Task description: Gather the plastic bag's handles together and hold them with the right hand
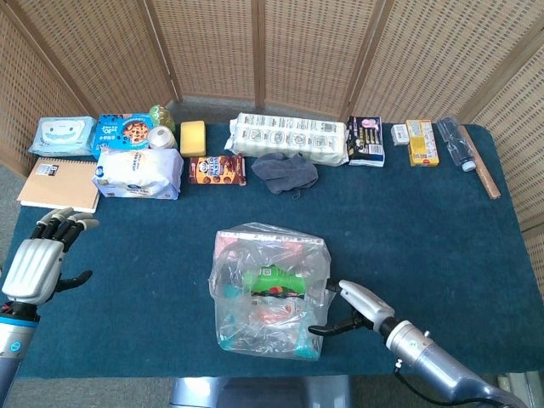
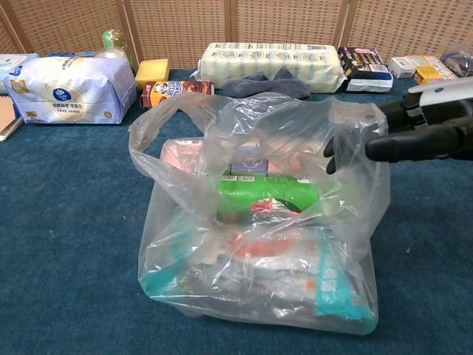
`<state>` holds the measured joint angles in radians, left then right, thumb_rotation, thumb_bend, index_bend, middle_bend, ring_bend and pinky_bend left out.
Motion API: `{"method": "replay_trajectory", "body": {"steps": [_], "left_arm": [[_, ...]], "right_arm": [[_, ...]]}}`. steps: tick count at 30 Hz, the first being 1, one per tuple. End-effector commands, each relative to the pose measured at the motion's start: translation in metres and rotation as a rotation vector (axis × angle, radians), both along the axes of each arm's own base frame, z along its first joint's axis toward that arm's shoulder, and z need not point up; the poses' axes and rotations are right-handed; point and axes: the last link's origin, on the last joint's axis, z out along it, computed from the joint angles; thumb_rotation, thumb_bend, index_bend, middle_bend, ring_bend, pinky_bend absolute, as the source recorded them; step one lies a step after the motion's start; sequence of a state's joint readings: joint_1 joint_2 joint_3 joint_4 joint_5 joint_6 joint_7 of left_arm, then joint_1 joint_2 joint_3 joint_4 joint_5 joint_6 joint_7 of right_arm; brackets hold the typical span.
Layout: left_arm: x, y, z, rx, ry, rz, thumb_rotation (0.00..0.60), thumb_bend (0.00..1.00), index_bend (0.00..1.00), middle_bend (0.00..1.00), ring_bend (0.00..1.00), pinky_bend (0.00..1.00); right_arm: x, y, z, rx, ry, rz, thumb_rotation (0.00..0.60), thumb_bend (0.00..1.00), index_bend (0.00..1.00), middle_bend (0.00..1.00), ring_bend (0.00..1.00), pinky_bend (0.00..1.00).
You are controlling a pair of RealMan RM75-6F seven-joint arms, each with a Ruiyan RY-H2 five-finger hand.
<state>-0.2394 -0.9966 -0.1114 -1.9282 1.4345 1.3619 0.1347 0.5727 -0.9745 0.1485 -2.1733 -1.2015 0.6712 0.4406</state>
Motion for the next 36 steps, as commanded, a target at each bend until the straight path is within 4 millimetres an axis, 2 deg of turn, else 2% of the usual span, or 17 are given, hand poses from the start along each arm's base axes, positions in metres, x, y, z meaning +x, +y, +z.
{"method": "replay_trajectory", "body": {"steps": [1,15,25,31,36], "left_arm": [[-0.001,0.0,0.0,-0.002,0.0,0.004,0.6,0.09,0.22,0.22,0.11,0.09],[-0.008,0.002,-0.003,-0.006,-0.006,0.021,0.6,0.09,0.22,0.22,0.11,0.09],[-0.01,0.002,-0.006,-0.015,-0.004,0.026,0.6,0.09,0.22,0.22,0.11,0.09],[-0.009,0.003,-0.008,-0.019,-0.004,0.025,0.6,0.09,0.22,0.22,0.11,0.09],[-0.008,0.003,-0.01,-0.023,-0.002,0.026,0.6,0.09,0.22,0.22,0.11,0.09]], "right_arm": [[0.018,-0.004,0.005,0.07,-0.131,-0.065,0.327,0.08,0.25,0.27,0.16,0.09],[0.045,-0.012,0.011,0.247,-0.608,-0.373,0.331,0.08,0.32,0.32,0.22,0.1],[0.04,-0.024,0.023,0.262,-0.813,-0.516,0.332,0.09,0.36,0.39,0.35,0.27],[0.041,-0.031,0.037,0.272,-0.939,-0.595,0.331,0.1,0.38,0.43,0.4,0.34],[0.039,-0.036,0.049,0.275,-0.989,-0.634,0.331,0.1,0.39,0.46,0.45,0.44]]}}
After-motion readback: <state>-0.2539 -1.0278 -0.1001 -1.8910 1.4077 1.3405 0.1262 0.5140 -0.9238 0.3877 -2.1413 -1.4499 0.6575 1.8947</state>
